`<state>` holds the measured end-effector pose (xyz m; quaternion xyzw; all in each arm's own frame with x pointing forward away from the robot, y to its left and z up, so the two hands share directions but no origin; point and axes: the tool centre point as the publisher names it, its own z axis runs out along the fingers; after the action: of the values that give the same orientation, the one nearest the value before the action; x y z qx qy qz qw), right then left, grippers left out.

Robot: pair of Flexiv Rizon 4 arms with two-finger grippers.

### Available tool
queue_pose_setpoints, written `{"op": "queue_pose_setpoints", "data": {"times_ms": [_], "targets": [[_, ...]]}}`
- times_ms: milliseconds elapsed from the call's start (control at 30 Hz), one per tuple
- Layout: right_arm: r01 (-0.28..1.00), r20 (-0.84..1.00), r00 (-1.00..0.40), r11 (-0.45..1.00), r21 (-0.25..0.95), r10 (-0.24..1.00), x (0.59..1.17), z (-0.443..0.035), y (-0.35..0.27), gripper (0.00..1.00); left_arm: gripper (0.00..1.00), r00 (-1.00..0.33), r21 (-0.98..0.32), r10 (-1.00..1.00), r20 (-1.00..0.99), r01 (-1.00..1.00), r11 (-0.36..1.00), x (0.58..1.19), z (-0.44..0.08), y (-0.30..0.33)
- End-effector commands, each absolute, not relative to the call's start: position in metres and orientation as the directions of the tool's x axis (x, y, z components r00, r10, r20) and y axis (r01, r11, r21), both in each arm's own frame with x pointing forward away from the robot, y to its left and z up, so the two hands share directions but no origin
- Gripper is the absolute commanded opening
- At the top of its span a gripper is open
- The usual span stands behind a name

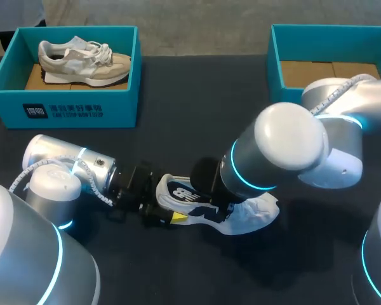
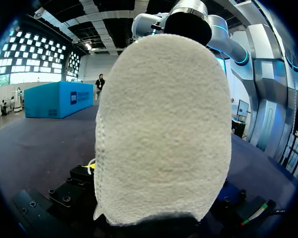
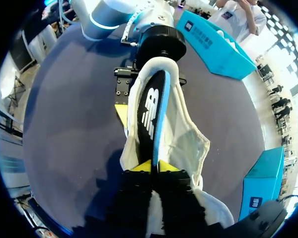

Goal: Take the shoe out of the shoebox, open the shoe tongue, remove and reinsert the insole, then place the shoe into the shoebox

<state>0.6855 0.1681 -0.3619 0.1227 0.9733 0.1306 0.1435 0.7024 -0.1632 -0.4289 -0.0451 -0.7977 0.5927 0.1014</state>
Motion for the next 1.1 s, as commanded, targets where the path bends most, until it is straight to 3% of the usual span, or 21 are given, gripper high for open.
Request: {"op": "queue_pose_setpoints", "data": {"times_ms": [33, 300, 367, 433, 467, 1100], "targets": [[0.201, -0.240, -0.933, 0.943, 0.266, 0.267, 0.690, -0.357, 0.175, 0.95, 0.00, -0.976, -0.954, 0.191, 0.109, -0.049, 0.296, 0.704, -0.431, -0.164], [0.187, -0.244, -0.938, 0.953, 0.240, 0.246, 0.691, -0.344, 0.180, 0.78, 0.00, -0.976, -0.954, 0.191, 0.109, -0.049, 0.296, 0.704, -0.431, -0.164], [0.191, -0.226, -0.944, 0.957, 0.218, 0.240, 0.691, -0.339, 0.182, 0.65, 0.00, -0.976, -0.954, 0.191, 0.109, -0.049, 0.296, 0.704, -0.431, -0.164], [0.193, -0.220, -0.946, 0.958, 0.210, 0.239, 0.690, -0.336, 0.185, 0.47, 0.00, -0.976, -0.954, 0.191, 0.109, -0.049, 0.296, 0.704, -0.431, -0.164], [0.193, -0.211, -0.949, 0.960, 0.201, 0.235, 0.690, -0.334, 0.186, 0.43, 0.00, -0.976, -0.954, 0.191, 0.109, -0.049, 0.296, 0.704, -0.431, -0.164], [0.251, -0.127, -0.950, 0.938, 0.237, 0.286, 0.685, -0.332, 0.199, 0.42, 0.00, -0.976, -0.954, 0.191, 0.109, -0.049, 0.296, 0.704, -0.431, -0.164]]}}
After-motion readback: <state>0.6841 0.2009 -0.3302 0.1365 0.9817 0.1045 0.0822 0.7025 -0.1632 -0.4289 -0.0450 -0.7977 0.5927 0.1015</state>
